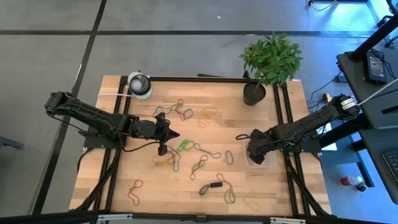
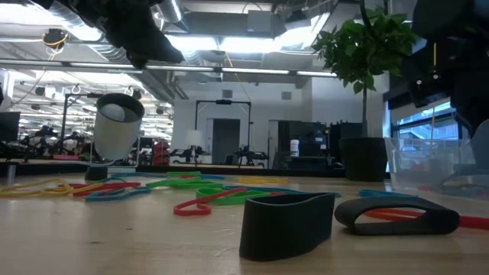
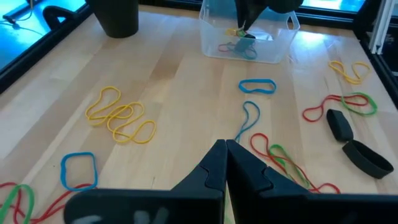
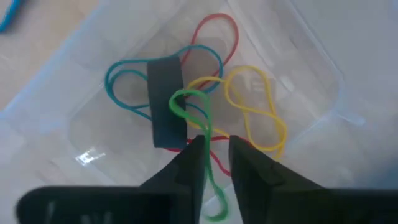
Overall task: Pick and place rubber bands into bin
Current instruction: Put the green rubber band into the transparent bin, then put the black rubber band into the transparent bin
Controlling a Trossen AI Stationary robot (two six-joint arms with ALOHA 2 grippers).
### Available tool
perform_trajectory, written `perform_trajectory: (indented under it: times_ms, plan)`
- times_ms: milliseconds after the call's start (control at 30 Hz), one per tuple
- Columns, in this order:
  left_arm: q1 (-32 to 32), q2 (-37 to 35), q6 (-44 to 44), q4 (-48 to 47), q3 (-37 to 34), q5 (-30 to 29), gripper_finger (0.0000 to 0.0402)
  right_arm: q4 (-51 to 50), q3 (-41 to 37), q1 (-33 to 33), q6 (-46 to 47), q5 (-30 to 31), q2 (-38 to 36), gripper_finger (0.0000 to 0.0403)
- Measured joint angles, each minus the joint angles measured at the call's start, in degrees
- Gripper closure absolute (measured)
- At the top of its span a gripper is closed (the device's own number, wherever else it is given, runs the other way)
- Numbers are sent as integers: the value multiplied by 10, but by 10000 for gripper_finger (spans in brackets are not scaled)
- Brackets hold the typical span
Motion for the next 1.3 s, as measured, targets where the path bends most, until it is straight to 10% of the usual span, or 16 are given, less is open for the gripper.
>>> perform_trajectory:
  times_ms: [800, 1300]
  plan:
    - [0, 0, 36, 3, 0, -10, 400, -78, 66, 1, -23, 3, 7, 270]
    - [0, 0, 31, 22, 0, -31, 400, -67, 65, -4, -29, 17, 8, 357]
